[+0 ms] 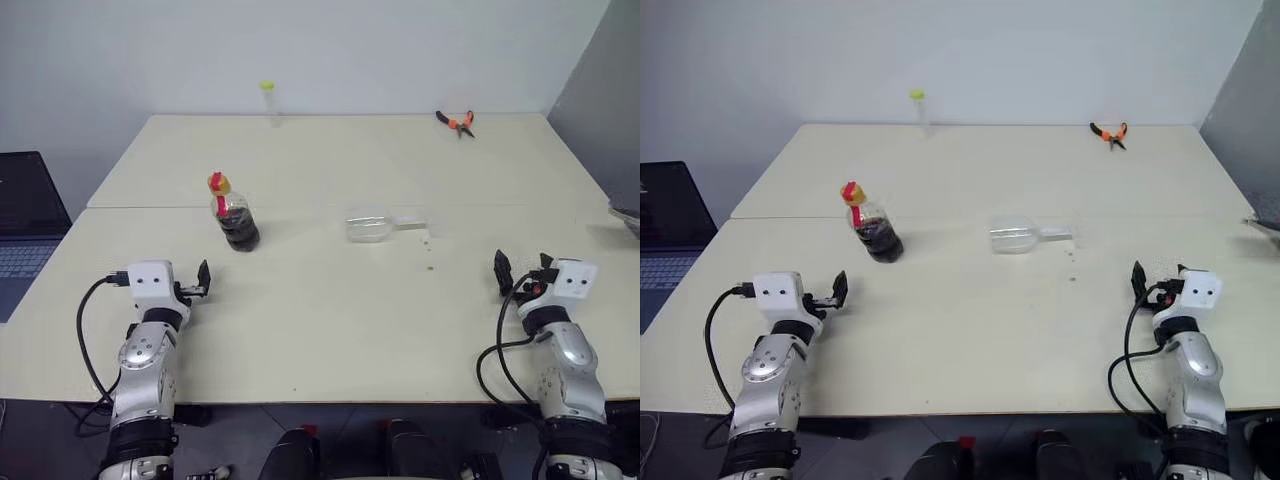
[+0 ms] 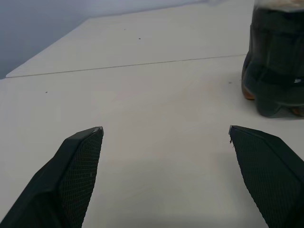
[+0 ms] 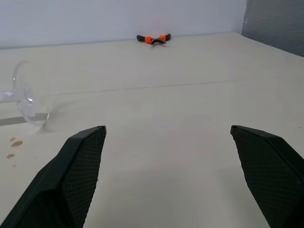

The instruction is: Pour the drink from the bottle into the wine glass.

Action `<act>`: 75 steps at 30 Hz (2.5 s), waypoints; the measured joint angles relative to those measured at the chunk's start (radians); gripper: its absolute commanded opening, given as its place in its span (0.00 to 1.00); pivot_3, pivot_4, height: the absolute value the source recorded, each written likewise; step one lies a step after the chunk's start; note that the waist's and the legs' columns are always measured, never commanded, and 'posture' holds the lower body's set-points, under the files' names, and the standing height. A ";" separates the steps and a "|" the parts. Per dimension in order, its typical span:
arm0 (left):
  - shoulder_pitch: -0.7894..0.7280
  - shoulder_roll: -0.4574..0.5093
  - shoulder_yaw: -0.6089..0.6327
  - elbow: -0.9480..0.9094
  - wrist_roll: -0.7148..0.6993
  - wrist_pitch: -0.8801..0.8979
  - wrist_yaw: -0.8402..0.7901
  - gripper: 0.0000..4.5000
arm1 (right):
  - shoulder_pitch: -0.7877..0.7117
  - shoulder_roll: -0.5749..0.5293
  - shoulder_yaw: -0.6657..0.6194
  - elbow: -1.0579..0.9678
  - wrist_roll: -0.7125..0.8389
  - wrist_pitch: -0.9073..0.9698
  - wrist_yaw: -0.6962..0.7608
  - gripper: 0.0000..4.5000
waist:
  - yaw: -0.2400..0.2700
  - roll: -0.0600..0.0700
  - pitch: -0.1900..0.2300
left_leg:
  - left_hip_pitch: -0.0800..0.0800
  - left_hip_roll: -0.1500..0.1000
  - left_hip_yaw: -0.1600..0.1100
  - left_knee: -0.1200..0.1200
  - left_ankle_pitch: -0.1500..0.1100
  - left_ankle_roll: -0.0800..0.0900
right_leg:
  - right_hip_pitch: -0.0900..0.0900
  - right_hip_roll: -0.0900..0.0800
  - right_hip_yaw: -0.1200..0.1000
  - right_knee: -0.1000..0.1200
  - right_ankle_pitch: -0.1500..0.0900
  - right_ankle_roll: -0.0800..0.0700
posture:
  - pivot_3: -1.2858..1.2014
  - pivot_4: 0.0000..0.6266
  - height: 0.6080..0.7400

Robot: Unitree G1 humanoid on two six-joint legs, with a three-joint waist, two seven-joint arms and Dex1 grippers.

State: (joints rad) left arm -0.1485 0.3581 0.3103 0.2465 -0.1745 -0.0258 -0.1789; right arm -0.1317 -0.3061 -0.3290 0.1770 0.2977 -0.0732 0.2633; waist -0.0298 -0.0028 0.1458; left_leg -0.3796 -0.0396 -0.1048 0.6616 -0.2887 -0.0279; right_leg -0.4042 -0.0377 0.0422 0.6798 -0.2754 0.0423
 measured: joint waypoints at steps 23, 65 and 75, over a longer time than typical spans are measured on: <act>0.008 0.009 -0.036 -0.043 -0.103 -0.067 -0.250 1.00 | 0.200 -0.186 0.206 -0.579 0.221 0.327 0.347 1.00 | 0.001 -0.003 0.002 | -0.001 0.000 -0.002 0.001 0.000 0.000 | 0.001 -0.001 -0.002 -0.001 0.000 0.000 | 0.52 0.24 1.00; -0.570 -0.012 -0.077 0.712 -0.029 -0.241 -0.292 0.72 | 0.124 -0.216 0.235 -0.662 0.305 0.499 0.378 1.00 | 0.003 -0.017 0.010 | -0.001 -0.001 -0.003 0.001 0.000 0.000 | 0.000 0.000 -0.003 -0.001 0.000 0.000 | 0.52 0.24 1.00; -0.519 -0.013 -0.151 0.618 -0.006 -0.246 -0.438 0.41 | 0.159 -0.218 0.234 -0.733 0.320 0.522 0.354 1.00 | 0.004 -0.017 0.010 | -0.002 -0.002 -0.003 0.002 0.000 0.000 | 0.000 -0.001 -0.003 -0.001 0.000 0.000 | 0.52 0.24 1.00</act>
State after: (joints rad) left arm -0.6678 0.3455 0.1592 0.8647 -0.1807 -0.2717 -0.6168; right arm 0.0278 -0.5237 -0.0953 -0.5562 0.6174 0.4483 0.6175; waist -0.0258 -0.0195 0.1558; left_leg -0.3819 -0.0413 -0.1078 0.6632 -0.2885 -0.0282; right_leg -0.4043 -0.0385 0.0396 0.6790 -0.2754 0.0426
